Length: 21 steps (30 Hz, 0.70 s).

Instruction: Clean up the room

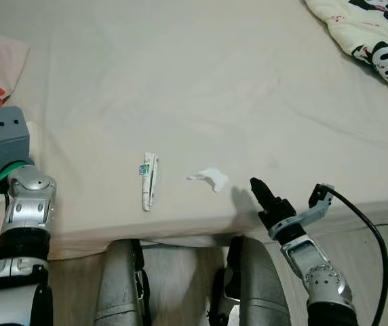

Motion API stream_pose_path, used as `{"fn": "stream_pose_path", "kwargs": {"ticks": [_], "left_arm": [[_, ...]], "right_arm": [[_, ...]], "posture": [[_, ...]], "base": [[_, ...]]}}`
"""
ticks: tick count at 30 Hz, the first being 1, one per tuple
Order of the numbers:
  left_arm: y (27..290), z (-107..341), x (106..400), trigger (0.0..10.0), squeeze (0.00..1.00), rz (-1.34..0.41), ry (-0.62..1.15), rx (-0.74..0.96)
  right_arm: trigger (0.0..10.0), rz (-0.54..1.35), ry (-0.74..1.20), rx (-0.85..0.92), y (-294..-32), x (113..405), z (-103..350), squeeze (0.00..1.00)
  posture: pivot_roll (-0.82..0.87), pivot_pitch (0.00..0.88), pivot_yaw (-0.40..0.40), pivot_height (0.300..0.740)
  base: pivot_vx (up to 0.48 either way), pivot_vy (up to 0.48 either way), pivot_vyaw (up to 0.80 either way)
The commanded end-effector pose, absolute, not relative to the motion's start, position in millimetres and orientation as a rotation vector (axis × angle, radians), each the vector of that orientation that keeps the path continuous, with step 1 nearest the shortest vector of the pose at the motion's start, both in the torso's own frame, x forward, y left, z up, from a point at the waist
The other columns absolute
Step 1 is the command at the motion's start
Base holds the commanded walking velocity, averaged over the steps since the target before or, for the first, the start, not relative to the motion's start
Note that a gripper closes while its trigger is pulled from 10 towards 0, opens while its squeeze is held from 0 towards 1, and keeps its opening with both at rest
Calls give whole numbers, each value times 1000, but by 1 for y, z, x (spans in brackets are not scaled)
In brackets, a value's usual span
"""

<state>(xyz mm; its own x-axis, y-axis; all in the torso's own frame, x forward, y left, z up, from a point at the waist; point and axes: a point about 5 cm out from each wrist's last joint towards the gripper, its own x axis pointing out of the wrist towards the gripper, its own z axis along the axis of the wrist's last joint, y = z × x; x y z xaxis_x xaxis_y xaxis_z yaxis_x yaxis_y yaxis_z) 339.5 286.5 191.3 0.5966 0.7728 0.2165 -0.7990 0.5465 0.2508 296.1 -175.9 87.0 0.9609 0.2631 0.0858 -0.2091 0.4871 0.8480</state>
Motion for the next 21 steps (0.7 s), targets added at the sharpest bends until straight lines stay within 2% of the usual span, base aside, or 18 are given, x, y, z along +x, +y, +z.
{"fn": "stream_pose_path", "kwargs": {"ticks": [1,3,4,6,7,9,10,11,12,13,15,21], "left_arm": [[269,185,343,10000,0,782,-97,317],[242,186,347,10000,0,557,-129,236],[242,186,347,10000,0,557,-129,236],[210,187,345,10000,0,277,-135,168],[210,187,345,10000,0,277,-135,168],[176,185,332,10000,0,-32,-106,175],[176,185,332,10000,0,-32,-106,175],[162,179,322,10000,0,-160,-50,207],[162,179,322,10000,0,-160,-50,207],[156,169,314,10000,0,-217,13,261],[147,144,302,10000,0,-255,169,241],[136,108,305,10000,0,-138,311,232]], "right_arm": [[10000,269,85,1029,-176,291,78,0],[10000,281,85,997,-175,290,79,0],[10000,281,85,997,-175,290,79,0],[10000,329,67,939,-170,289,85,0],[10000,329,67,939,-170,289,85,0],[10000,402,15,899,-161,288,100,0],[10000,402,15,899,-161,288,100,0],[10000,424,-19,849,-158,288,109,0],[10000,424,-19,849,-158,288,109,0],[10000,434,-35,771,-156,289,115,0],[10000,387,-44,590,-155,294,116,0],[10000,332,-33,560,-158,301,109,0]], "posture": [[56,254,15,596],[58,255,16,596],[58,255,16,596],[60,257,19,596],[60,257,19,596],[61,257,22,596],[61,257,22,596],[64,257,25,596],[64,257,25,596],[65,255,28,596],[67,253,27,596],[57,252,20,596]], "base": [[0,0,0],[0,0,0],[0,0,0],[0,0,0],[0,0,0],[0,0,0],[0,0,0],[0,0,0],[0,0,0],[0,0,0],[0,0,0],[0,0,0]]}}
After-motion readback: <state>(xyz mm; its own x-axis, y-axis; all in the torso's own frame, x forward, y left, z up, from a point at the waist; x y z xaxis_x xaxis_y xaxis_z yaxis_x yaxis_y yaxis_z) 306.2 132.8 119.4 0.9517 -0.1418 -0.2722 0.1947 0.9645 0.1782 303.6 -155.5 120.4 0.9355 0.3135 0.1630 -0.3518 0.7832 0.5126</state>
